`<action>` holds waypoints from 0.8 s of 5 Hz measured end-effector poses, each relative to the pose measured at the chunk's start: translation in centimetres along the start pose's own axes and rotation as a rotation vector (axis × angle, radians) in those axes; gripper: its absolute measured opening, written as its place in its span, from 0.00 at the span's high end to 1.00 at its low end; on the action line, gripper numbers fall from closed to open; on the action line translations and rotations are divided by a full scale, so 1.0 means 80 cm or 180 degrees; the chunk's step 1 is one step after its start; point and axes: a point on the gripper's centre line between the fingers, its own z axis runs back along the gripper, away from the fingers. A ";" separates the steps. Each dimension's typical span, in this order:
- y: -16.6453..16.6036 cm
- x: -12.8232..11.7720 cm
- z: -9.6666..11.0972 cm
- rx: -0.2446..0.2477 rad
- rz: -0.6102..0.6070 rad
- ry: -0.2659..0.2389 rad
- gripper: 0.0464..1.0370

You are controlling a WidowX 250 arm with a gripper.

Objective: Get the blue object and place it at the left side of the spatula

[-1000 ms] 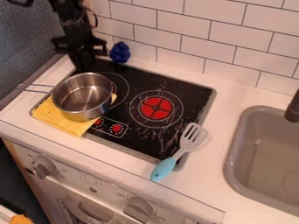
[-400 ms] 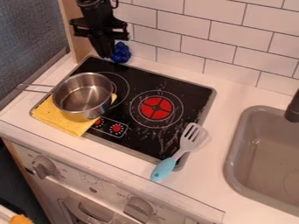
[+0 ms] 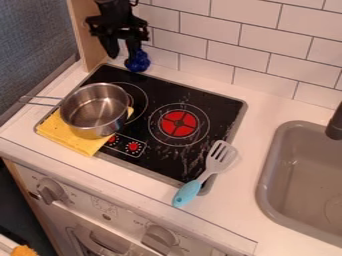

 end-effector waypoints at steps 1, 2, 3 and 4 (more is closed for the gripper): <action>-0.003 0.009 -0.012 -0.0009 -0.0022 0.0017 0.04; -0.015 0.024 -0.020 0.0002 -0.0091 -0.0010 0.03; -0.015 0.032 -0.028 0.0038 -0.0107 -0.0024 0.04; -0.011 0.032 -0.043 0.0098 -0.0131 0.0069 0.04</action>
